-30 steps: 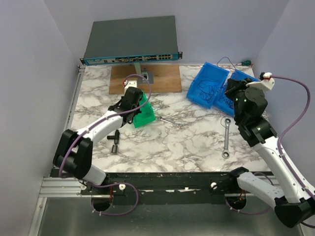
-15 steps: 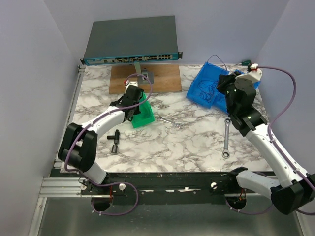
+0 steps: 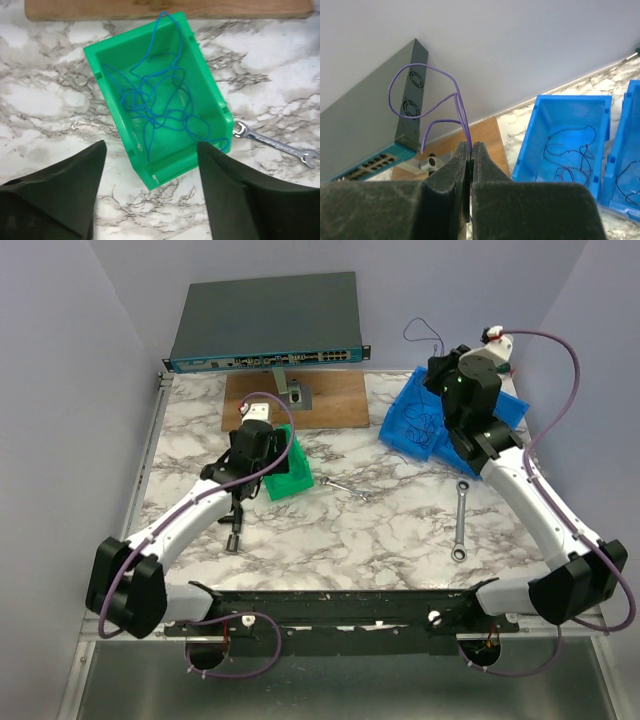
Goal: Untangle the cables
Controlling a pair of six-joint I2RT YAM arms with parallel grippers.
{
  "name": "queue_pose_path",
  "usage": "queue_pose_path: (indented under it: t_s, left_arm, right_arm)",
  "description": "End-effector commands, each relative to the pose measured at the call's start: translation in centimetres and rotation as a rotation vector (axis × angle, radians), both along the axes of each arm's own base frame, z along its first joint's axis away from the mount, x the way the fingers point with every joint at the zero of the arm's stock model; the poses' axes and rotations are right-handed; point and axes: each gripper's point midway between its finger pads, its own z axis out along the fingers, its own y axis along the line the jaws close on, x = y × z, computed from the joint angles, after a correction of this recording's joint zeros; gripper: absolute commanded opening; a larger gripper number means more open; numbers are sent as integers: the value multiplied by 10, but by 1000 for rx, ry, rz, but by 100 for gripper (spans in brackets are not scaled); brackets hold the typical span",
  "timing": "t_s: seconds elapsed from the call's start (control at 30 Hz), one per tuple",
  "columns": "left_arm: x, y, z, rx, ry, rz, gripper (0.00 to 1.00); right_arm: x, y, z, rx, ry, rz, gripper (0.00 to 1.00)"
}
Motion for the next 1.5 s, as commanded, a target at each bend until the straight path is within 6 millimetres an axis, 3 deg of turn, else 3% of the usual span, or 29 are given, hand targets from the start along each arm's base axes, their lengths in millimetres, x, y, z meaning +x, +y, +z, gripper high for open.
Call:
queue_pose_path:
  t_s: [0.0, 0.07, 0.17, 0.3, 0.4, 0.53, 0.67, 0.77, 0.8, 0.83, 0.9, 0.97, 1.1, 1.23, 1.4, 1.47]
  left_arm:
    - [-17, -21, 23, -64, -131, -93, 85]
    - [-28, -27, 27, -83, -174, -115, 96]
    - [-41, -25, 32, -94, -215, -116, 98]
    - [-53, -20, 38, -102, -256, -112, 98]
    - [-59, -15, 41, -113, -297, -114, 98]
    - [-66, -9, 36, -108, -315, -113, 98]
    - [-66, -8, 38, -116, -338, -115, 99]
    - [-67, -7, 38, -107, -343, -120, 98]
    - [-67, -7, 38, -104, -344, -120, 98]
    - [-67, -7, 39, -103, -346, -120, 99]
    - [-67, -6, 38, -102, -348, -122, 99]
    - [-67, -6, 39, -98, -354, -126, 99]
    - [-66, -4, 42, -83, -364, -124, 98]
    - [-66, -4, 46, -94, -378, -123, 99]
    - [-64, 3, 46, -77, -413, -96, 99]
    - [-63, 12, 47, -48, -449, -68, 99]
  right_arm:
    - [19, -6, 27, -44, -42, -61, 1]
    - [28, -9, 29, -61, -39, -87, 1]
    - [45, -13, 28, -83, -35, -130, 1]
    - [74, -30, 2, -109, 11, -218, 1]
    - [97, -48, -38, -94, 61, -292, 1]
    - [117, -76, -126, -9, 188, -378, 1]
    - [123, -89, -213, 18, 364, -407, 1]
    - [124, -88, -242, -11, 453, -398, 1]
    - [124, -86, -246, -17, 472, -388, 6]
    - [124, -84, -245, -24, 481, -373, 18]
    - [127, -75, -237, -53, 486, -299, 76]
    - [128, -71, -225, -64, 486, -261, 89]
    - [122, -62, -196, -103, 482, -173, 94]
    - [101, -42, -171, -113, 432, -7, 95]
    - [47, -13, -138, -155, 206, 256, 95]
    - [18, -5, -143, -202, 144, 345, 100]
